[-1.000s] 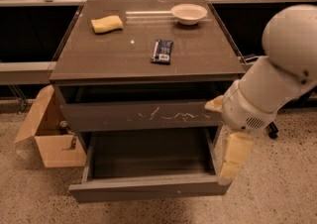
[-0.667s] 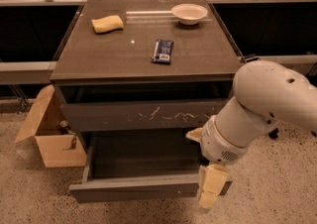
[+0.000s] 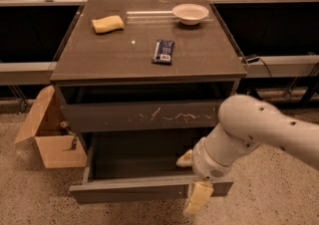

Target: Close middle drawer

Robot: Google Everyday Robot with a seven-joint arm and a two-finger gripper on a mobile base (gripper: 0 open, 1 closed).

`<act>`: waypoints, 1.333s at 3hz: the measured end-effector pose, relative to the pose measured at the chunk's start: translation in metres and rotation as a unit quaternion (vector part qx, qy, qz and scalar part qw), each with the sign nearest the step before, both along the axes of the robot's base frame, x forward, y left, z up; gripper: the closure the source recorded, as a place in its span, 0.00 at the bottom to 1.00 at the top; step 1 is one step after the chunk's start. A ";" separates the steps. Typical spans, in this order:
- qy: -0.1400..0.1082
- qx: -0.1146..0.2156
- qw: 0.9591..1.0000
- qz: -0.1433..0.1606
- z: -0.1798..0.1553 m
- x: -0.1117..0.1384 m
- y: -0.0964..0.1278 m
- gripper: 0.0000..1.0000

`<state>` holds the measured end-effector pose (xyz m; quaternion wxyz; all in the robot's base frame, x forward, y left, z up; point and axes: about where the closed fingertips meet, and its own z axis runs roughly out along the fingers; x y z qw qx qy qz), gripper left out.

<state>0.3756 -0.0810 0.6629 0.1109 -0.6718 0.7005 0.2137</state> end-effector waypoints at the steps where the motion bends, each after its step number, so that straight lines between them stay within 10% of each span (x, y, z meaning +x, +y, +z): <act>1: 0.015 0.029 0.999 0.017 -0.070 0.007 0.010 0.45; 3: 0.062 0.067 0.995 0.037 -0.194 0.018 0.027 0.92; 4: 0.081 0.059 0.995 0.026 -0.232 0.026 0.029 0.88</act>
Offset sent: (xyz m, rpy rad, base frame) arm 0.0200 0.0306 -0.2176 0.1838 0.1219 0.0905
